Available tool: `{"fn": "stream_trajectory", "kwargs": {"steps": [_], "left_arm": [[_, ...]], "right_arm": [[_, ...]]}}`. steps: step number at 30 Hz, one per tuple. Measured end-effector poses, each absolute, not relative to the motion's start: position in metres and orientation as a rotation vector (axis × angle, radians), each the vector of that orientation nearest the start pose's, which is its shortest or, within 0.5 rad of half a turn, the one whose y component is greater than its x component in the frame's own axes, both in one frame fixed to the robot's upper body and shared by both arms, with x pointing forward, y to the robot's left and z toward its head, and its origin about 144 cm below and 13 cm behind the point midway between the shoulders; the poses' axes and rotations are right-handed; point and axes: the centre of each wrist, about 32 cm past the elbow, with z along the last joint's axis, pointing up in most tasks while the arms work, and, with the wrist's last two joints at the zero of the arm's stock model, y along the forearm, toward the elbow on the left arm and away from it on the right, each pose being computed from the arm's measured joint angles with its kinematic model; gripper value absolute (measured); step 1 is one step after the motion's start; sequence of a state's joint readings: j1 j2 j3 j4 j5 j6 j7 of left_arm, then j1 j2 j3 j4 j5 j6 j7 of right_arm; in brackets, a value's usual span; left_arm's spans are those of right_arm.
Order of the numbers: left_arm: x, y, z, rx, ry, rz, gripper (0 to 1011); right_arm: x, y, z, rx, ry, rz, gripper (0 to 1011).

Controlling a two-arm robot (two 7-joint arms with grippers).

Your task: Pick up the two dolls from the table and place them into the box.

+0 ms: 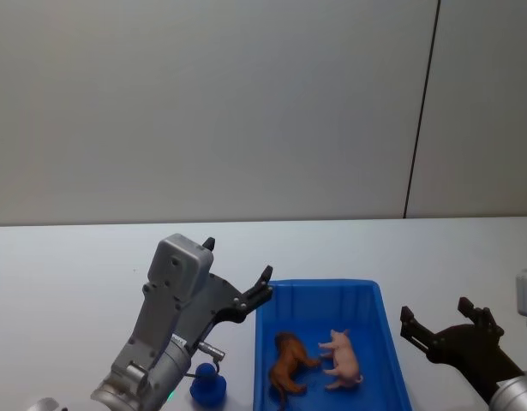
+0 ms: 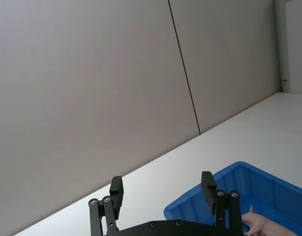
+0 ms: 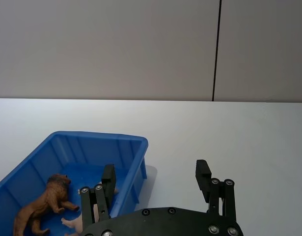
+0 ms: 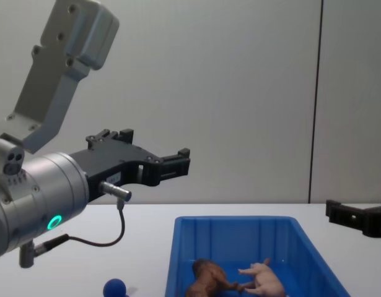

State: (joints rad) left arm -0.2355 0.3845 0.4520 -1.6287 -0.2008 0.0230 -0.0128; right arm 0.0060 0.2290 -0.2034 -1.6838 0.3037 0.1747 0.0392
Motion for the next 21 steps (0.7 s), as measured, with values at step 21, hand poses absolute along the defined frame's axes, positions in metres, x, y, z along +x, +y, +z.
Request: {"fn": "stream_trajectory", "kwargs": {"steps": [21], "left_arm": [[0.484, 0.211, 1.204, 0.176, -0.133, 1.159, 1002]], "right_arm": [[0.451, -0.224, 1.171, -0.031, 0.134, -1.307, 1001]]}}
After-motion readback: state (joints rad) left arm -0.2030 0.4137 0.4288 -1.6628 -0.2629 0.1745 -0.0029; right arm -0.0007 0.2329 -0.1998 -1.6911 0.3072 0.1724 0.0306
